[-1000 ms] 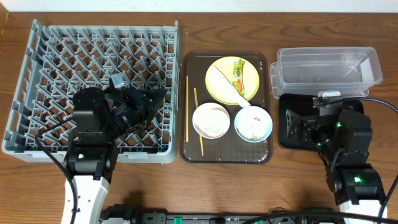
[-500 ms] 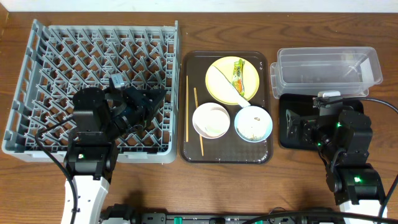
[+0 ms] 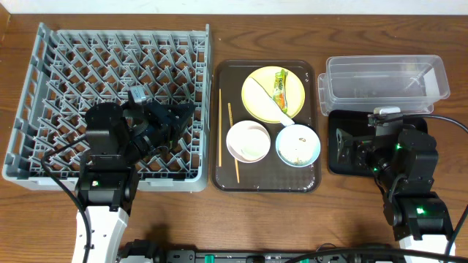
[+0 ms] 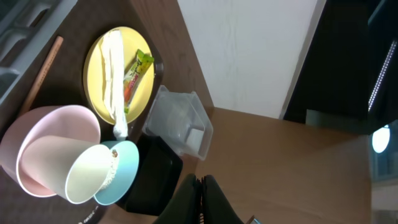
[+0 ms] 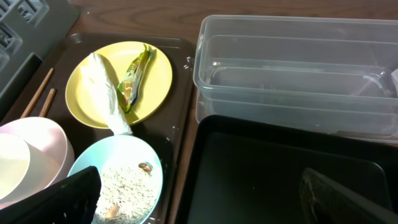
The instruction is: Sort waste into correct bins and load items into the dishwasher
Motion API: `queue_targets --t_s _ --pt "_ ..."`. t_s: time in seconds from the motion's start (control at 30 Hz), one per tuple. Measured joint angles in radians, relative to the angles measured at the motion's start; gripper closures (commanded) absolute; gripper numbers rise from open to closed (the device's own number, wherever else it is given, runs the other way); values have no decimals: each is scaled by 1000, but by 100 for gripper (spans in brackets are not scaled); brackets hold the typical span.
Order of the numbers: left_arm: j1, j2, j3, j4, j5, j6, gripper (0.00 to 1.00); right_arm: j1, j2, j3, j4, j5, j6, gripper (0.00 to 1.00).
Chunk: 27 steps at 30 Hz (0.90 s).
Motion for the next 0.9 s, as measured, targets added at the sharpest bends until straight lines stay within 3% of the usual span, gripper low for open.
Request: queue_targets --t_s 0.33,0.9 --pt "0 0 0 0 0 -129 93 0 0 0 0 0 0 1" --pt "0 0 0 0 0 -155 93 0 0 0 0 0 0 1"
